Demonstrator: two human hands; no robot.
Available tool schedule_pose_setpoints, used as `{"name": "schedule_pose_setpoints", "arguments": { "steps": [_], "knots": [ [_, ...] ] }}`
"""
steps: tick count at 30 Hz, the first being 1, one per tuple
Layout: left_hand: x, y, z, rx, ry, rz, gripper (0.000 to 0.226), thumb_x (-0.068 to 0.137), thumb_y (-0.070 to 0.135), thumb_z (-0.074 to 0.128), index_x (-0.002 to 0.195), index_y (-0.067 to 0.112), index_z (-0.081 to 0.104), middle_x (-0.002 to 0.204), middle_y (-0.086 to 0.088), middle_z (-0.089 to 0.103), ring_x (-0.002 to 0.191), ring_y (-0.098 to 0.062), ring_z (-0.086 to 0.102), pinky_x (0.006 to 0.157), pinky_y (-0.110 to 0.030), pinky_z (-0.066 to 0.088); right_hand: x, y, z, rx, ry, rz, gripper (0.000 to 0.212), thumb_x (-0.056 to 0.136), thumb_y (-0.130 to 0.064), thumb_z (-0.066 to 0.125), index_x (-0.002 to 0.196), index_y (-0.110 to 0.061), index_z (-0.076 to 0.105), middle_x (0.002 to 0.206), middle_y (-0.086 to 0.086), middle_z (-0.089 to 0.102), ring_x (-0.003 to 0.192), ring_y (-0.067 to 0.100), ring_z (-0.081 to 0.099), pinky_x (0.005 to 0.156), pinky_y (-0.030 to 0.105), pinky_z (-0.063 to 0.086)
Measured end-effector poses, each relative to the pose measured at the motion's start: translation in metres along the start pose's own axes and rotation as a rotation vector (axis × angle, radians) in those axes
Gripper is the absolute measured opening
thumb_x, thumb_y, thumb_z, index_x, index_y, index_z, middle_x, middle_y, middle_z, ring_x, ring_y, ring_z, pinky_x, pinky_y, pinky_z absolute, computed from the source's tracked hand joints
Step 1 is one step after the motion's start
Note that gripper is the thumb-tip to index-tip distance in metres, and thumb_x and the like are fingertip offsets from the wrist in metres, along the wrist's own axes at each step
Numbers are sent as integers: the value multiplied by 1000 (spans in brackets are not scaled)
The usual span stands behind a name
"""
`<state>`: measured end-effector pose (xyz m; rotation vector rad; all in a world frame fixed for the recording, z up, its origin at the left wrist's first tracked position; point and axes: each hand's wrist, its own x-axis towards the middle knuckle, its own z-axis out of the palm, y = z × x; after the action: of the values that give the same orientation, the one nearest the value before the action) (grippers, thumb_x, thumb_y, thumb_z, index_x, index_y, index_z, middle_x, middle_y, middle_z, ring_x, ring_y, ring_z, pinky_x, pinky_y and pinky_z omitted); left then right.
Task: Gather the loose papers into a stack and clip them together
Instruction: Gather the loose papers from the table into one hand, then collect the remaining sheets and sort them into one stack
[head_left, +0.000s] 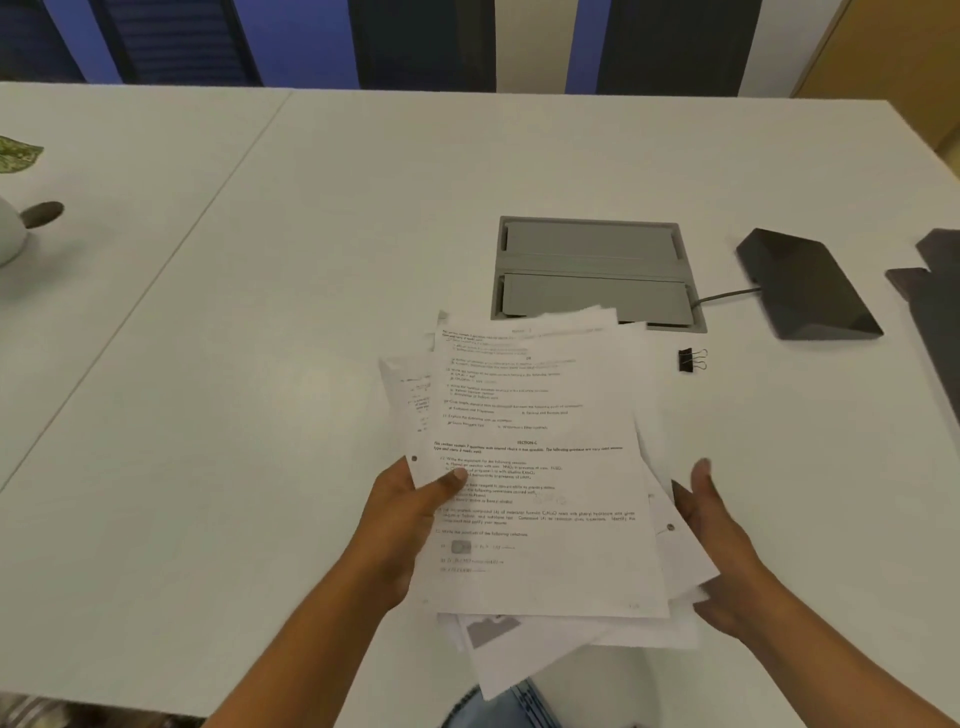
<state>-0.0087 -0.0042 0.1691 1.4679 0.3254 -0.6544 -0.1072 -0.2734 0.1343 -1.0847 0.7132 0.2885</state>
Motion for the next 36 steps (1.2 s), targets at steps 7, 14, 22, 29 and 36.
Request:
{"name": "schedule_pose_setpoints", "arguments": {
  "steps": [7, 14, 22, 29, 36],
  "knots": [
    [13, 4, 10, 37, -96, 102, 36, 88, 5, 70, 121, 17, 63, 114, -6, 75, 98, -29, 74, 84, -54, 60, 6, -26, 5, -262, -96, -193, 38, 86, -9, 64, 124, -14, 62, 116, 5, 73, 105, 25, 70, 78, 32, 58],
    [33, 14, 38, 139, -22, 360, 50, 76, 17, 83, 119, 26, 59, 113, 0, 71, 102, -25, 70, 81, -48, 62, 18, -49, 21, -313, -24, -454, 46, 77, -11, 73, 121, -18, 62, 116, 1, 72, 105, 19, 69, 80, 30, 57],
    [49, 5, 53, 167, 0, 458, 26, 83, 26, 78, 105, 36, 69, 104, 2, 75, 97, -24, 72, 77, -45, 63, 28, -45, 26, -339, 32, -517, 46, 74, -17, 79, 118, -22, 64, 109, 4, 73, 101, 21, 69, 81, 39, 59],
    [49, -12, 48, 161, 0, 458, 18, 93, 21, 66, 107, 30, 71, 97, 6, 77, 94, -18, 73, 80, -34, 62, 28, -24, 15, -315, 91, -500, 34, 75, -18, 74, 108, -26, 68, 103, -2, 76, 99, 20, 70, 74, 27, 59],
    [56, -33, 49, 279, -15, 430, 30, 89, 19, 70, 117, 26, 60, 102, 6, 70, 99, -15, 67, 77, -22, 59, 26, -8, 12, -504, 149, -471, 31, 82, -8, 72, 83, -38, 68, 93, 2, 75, 86, 17, 69, 75, 29, 56]
  ]
}}
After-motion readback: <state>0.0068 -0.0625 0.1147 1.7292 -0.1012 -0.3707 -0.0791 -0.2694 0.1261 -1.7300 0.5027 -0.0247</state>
